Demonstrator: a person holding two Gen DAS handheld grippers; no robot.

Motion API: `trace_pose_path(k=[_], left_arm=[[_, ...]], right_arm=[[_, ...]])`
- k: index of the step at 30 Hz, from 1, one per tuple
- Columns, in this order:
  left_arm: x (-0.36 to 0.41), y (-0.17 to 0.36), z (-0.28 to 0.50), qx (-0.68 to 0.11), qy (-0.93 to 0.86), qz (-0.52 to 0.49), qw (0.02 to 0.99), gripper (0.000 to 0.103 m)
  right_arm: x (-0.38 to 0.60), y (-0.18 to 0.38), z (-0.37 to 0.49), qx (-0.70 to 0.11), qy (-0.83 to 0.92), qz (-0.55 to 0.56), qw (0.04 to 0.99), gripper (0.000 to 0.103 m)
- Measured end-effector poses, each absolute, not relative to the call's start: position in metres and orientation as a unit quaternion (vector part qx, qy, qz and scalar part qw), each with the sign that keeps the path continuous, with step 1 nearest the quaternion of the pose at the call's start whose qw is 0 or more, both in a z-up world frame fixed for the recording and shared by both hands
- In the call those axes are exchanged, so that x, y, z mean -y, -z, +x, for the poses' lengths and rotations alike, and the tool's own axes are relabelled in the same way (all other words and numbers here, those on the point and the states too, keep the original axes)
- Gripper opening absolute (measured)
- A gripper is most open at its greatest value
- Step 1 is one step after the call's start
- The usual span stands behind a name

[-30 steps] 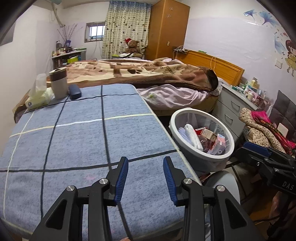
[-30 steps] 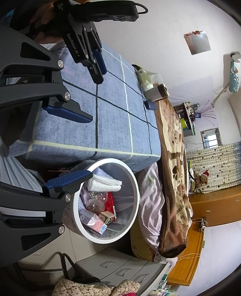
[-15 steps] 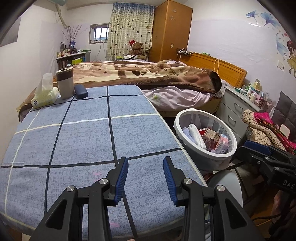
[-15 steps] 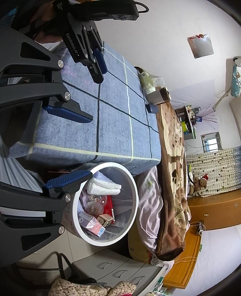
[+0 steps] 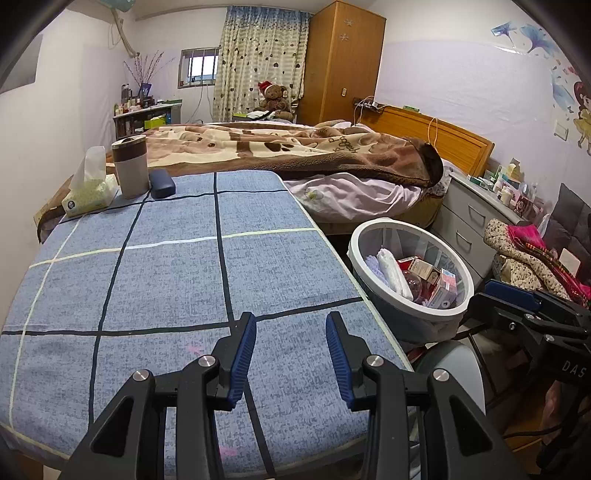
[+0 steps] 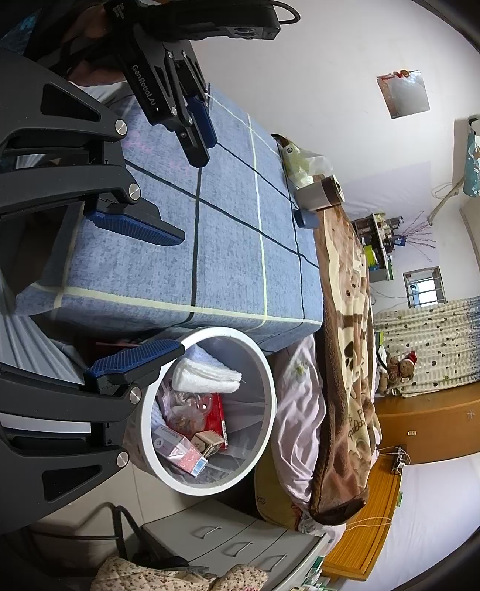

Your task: Collect trash

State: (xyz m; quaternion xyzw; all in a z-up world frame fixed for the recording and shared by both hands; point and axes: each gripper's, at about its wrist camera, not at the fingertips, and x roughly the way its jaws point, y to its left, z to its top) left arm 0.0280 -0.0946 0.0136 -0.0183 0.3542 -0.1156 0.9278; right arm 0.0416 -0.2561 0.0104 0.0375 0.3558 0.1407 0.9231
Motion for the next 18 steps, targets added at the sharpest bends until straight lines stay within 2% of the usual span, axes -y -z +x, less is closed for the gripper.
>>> trace_pose_path(k=[18], left_arm=[[0.0917, -0.0113, 0.0315, -0.355, 0.113, -0.019, 0.928, 0.039]], right_arm=[[0.2544, -0.0093, 0.0422, -0.358, -0.141, 0.037, 0.922, 0.055]])
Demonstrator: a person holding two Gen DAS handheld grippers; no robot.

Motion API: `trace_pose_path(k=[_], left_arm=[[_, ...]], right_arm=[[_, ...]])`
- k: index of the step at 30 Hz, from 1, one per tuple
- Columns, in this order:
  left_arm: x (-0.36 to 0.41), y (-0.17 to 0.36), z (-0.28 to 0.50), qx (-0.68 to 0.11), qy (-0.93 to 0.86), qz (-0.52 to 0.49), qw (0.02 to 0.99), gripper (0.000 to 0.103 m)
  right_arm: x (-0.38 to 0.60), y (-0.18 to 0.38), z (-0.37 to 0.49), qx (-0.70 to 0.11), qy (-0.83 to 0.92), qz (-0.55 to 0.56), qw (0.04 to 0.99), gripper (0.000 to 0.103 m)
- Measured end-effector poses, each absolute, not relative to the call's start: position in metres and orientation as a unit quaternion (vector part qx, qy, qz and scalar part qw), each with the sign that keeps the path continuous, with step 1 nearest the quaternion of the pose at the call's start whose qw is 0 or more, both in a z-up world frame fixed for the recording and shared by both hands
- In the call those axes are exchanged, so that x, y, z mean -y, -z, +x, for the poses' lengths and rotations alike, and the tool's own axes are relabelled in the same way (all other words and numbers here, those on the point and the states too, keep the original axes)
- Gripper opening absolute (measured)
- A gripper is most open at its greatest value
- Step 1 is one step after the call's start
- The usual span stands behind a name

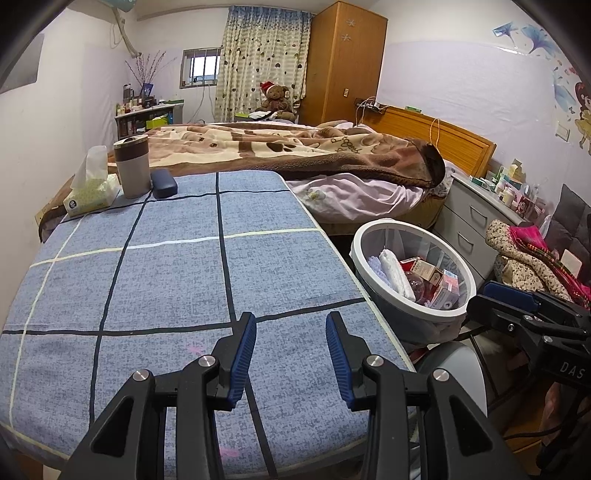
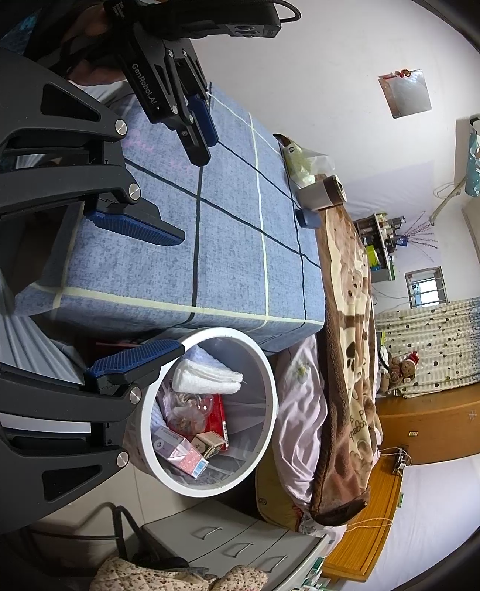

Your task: Collect trash

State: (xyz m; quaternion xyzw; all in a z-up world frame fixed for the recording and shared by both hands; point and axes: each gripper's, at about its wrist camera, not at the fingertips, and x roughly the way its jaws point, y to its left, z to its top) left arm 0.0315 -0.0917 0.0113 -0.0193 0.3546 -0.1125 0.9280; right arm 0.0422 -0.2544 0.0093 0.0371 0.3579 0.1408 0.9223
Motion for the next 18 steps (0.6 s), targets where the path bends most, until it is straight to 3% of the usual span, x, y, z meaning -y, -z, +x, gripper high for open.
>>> trace_pose_path(k=[18], left_arm=[[0.0908, -0.0119, 0.0301, -0.352, 0.11, -0.018, 0.929, 0.039]], right_arm=[[0.2546, -0.0106, 0.0418, -0.359, -0.142, 0.038, 0.922, 0.055]])
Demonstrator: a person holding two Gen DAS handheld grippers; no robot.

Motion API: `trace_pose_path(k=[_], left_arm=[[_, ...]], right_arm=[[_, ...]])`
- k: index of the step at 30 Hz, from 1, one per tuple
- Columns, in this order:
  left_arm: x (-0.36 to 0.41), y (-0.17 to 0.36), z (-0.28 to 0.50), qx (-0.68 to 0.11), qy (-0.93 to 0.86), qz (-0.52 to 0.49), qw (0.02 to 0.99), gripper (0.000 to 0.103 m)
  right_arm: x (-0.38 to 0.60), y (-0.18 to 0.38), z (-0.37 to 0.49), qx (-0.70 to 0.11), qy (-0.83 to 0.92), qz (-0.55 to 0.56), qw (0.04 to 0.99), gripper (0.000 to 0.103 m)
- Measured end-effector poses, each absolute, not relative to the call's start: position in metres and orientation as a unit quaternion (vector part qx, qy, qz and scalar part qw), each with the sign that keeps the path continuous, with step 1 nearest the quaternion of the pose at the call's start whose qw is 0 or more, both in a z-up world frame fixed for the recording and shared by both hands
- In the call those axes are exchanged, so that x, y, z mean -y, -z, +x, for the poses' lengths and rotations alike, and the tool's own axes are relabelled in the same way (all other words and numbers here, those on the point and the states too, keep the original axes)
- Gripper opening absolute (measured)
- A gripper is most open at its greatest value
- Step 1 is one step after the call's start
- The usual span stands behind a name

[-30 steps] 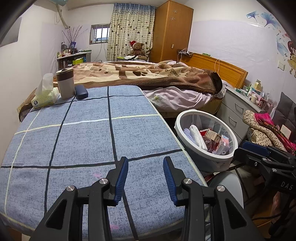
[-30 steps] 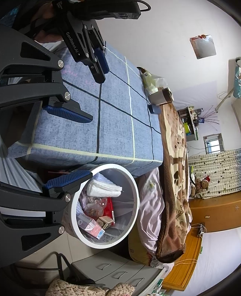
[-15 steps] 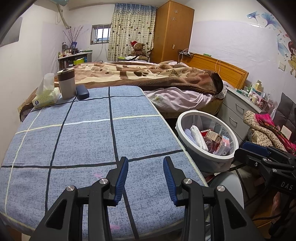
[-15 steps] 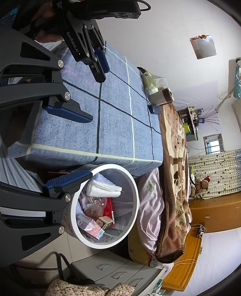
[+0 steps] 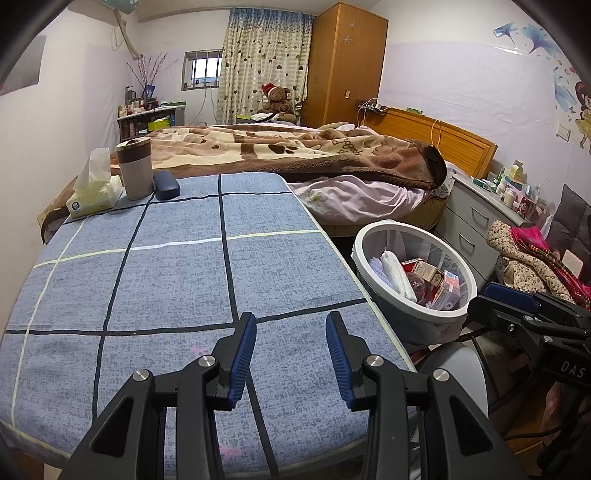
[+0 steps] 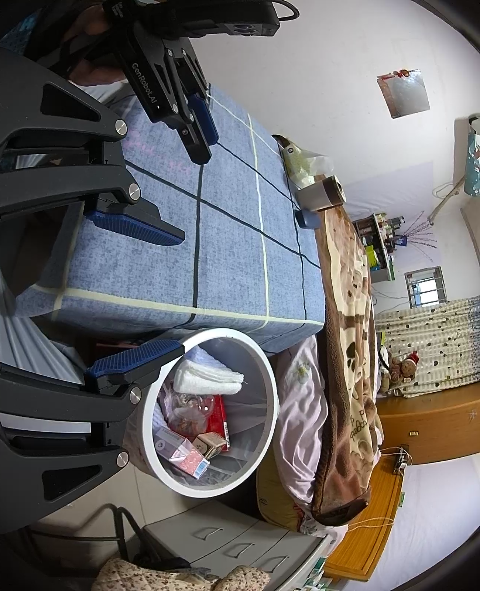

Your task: Collect trash

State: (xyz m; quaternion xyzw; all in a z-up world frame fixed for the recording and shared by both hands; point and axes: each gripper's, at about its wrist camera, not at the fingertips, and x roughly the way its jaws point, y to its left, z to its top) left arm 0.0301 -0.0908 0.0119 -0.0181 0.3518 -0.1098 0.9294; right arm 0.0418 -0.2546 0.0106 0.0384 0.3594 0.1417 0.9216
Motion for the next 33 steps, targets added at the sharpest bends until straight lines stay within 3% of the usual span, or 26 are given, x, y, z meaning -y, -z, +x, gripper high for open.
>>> trace_pose_path(k=[33], left_arm=[[0.0884, -0.004, 0.0358, -0.364, 0.086, -0.014, 0.927, 0.039]], right_arm=[[0.2563, -0.006, 0.0506, -0.366, -0.143, 0.038, 0.919, 0.055]])
